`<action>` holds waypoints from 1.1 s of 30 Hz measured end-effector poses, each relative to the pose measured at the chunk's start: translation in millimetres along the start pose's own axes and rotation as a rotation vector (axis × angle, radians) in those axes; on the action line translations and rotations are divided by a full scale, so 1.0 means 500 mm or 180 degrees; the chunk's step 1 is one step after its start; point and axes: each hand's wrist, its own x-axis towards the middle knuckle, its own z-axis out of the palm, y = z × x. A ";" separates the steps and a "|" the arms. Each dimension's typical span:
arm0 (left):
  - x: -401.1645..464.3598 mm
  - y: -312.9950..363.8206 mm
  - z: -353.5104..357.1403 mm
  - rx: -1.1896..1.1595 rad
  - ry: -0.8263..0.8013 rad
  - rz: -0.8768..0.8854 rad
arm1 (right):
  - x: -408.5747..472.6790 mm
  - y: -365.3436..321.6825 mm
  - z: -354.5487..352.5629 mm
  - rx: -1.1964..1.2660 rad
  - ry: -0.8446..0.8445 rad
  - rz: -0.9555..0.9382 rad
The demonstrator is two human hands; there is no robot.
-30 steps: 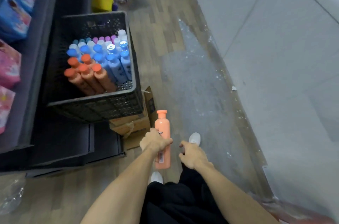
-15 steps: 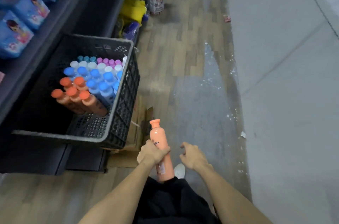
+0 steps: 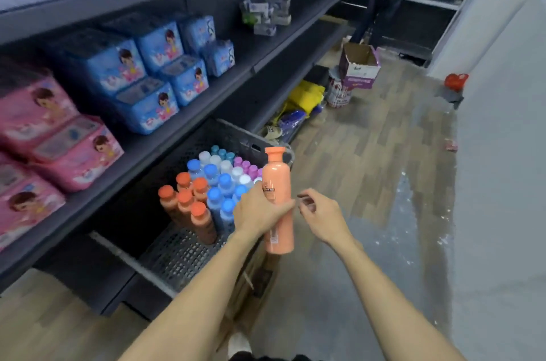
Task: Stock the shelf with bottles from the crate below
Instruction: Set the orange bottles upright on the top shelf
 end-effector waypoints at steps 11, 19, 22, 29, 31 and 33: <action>0.084 -0.138 -0.159 -0.0516 0.1161 -0.1280 | 0.223 -0.212 0.137 -0.0433 -0.1064 -0.1208; 0.033 -0.162 -0.172 -0.0609 0.1798 -0.2081 | 0.264 -0.290 0.230 -0.0295 -0.1981 -0.1994; 0.013 -0.169 -0.160 -0.0590 0.1905 -0.2204 | 0.262 -0.294 0.251 -0.0190 -0.2147 -0.2105; -0.011 -0.165 -0.177 -0.0593 0.2002 -0.2306 | 0.262 -0.334 0.235 -0.0227 -0.2156 -0.2337; -0.013 -0.158 -0.203 -0.0547 0.2080 -0.2266 | 0.259 -0.370 0.215 -0.0257 -0.2058 -0.2432; -0.012 -0.146 -0.242 -0.0525 0.2187 -0.2153 | 0.255 -0.412 0.194 -0.0274 -0.1986 -0.2571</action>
